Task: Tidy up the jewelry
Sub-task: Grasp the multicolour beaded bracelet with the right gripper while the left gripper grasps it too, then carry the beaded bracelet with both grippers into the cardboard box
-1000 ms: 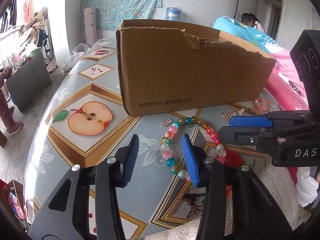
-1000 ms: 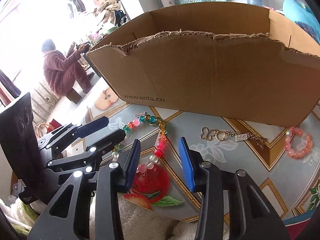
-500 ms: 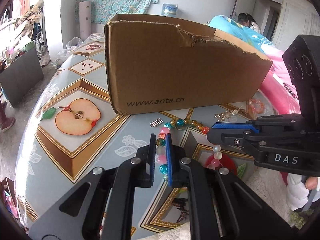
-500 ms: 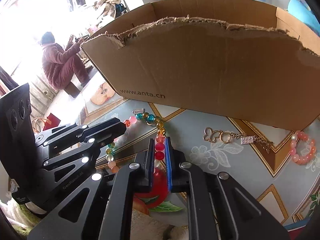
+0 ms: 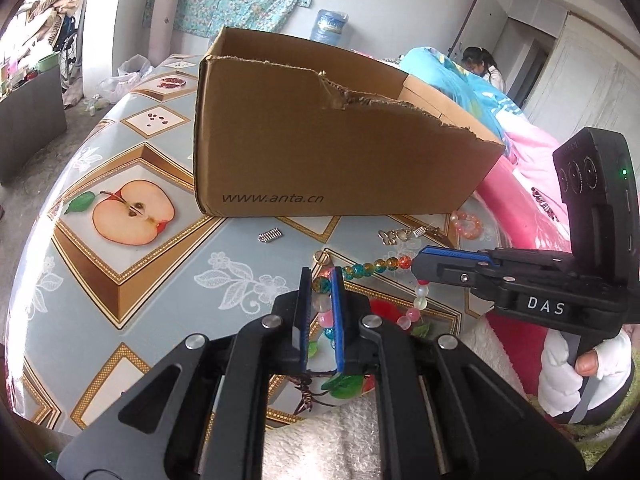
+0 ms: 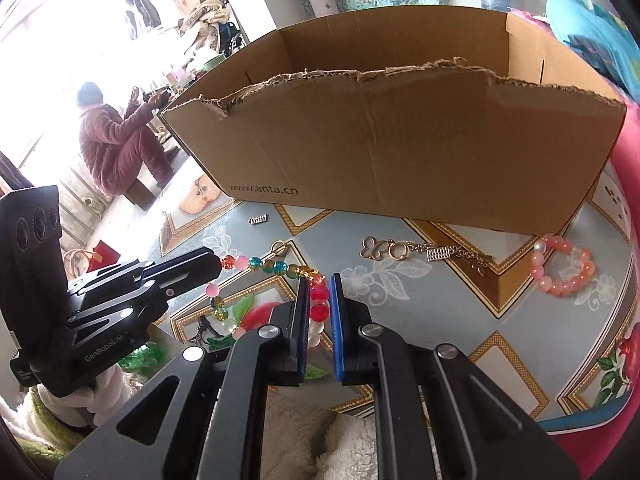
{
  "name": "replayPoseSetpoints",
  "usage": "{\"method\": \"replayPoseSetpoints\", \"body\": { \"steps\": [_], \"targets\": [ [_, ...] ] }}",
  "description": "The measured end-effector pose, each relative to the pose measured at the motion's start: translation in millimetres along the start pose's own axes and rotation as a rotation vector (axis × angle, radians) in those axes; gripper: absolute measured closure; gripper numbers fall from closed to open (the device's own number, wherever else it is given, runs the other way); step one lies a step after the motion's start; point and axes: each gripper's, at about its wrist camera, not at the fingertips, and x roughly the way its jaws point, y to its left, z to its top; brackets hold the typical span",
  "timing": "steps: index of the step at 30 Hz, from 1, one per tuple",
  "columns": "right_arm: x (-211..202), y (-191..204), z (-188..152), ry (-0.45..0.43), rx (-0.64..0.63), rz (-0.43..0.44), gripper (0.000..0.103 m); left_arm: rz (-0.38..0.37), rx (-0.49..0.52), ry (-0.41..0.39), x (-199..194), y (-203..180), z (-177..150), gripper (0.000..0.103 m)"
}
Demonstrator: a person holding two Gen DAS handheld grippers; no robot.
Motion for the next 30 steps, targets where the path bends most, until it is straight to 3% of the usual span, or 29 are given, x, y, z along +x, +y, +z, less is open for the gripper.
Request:
{"method": "replayPoseSetpoints", "body": {
  "steps": [10, 15, 23, 27, 30],
  "targets": [
    [-23, 5, 4, -0.067, -0.034, 0.030, 0.093, 0.015, 0.047, -0.047, -21, -19, 8, 0.094],
    [-47, 14, 17, -0.127, -0.064, 0.062, 0.093, -0.004, 0.077, -0.107, -49, -31, 23, 0.094],
    [-94, 24, 66, -0.282, -0.146, 0.104, 0.093, -0.037, 0.163, -0.252, -89, -51, 87, 0.094],
    [-97, 21, 103, -0.328, -0.163, 0.105, 0.093, -0.026, 0.195, -0.287, -84, -58, 124, 0.094],
    [-83, 9, 131, -0.310, -0.140, 0.124, 0.093, -0.006, 0.197, -0.275, -65, -53, 146, 0.094]
  ]
}}
